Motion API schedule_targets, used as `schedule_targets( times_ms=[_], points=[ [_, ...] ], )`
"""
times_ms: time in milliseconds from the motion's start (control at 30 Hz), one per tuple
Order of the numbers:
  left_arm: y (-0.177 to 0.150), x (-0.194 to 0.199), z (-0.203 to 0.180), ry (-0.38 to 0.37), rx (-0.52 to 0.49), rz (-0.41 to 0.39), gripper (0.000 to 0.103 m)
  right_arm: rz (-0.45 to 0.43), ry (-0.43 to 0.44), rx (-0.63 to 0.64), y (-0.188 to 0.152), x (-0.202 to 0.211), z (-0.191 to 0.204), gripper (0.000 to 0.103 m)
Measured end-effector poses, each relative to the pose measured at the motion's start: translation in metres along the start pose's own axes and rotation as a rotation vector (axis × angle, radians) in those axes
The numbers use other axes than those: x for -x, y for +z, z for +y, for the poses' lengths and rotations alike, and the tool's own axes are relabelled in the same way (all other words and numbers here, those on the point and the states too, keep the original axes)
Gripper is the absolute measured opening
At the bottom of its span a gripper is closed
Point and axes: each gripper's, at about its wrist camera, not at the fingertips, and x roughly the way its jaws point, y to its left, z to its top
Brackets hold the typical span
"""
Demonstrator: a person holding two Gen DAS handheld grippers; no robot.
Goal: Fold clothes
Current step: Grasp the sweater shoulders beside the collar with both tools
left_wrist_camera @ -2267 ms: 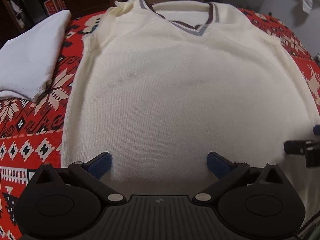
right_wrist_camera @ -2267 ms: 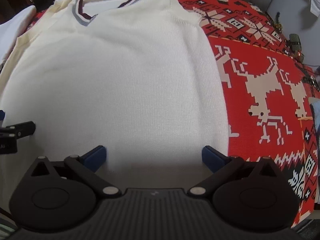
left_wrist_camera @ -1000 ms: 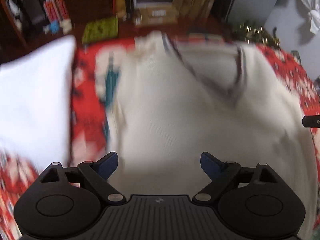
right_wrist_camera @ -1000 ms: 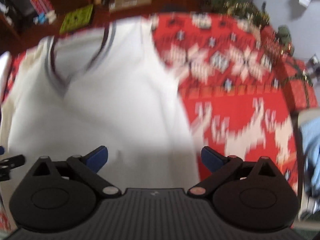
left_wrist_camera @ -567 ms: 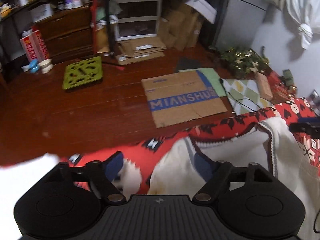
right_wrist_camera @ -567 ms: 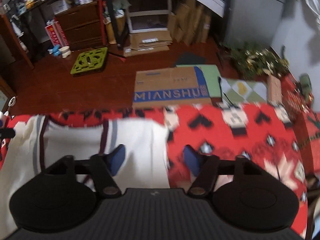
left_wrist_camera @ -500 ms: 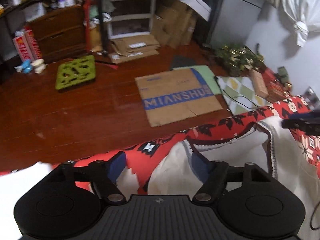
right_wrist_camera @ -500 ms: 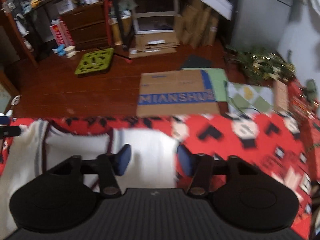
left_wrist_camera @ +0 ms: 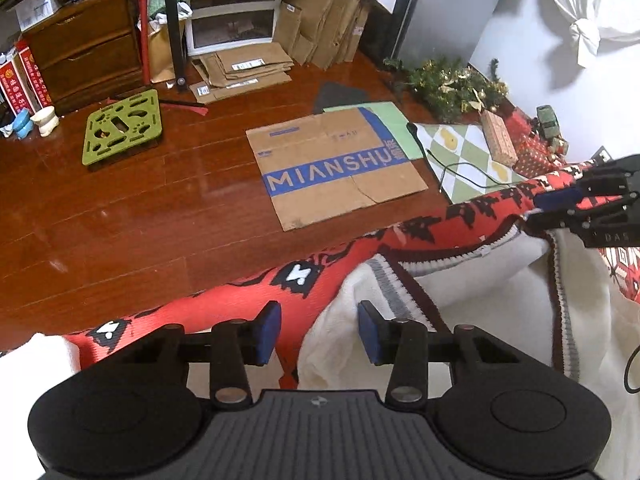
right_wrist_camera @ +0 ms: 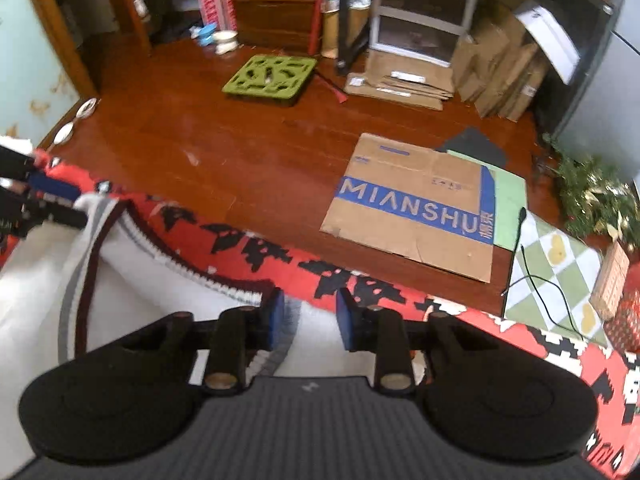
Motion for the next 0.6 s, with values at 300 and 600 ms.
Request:
schedule_targets(
  times_ms=[300,600],
  points=[
    [-0.004,0.004,0.001,-0.036,-0.029,-0.009,0.013,-0.002,-0.012,0.119,-0.02,-0.008,0.015,0.009],
    [0.008,0.009,0.035,-0.029,0.1,-0.05,0.0,-0.059,-0.094,0.033,-0.007,-0.011,0.004,0.003]
  ],
)
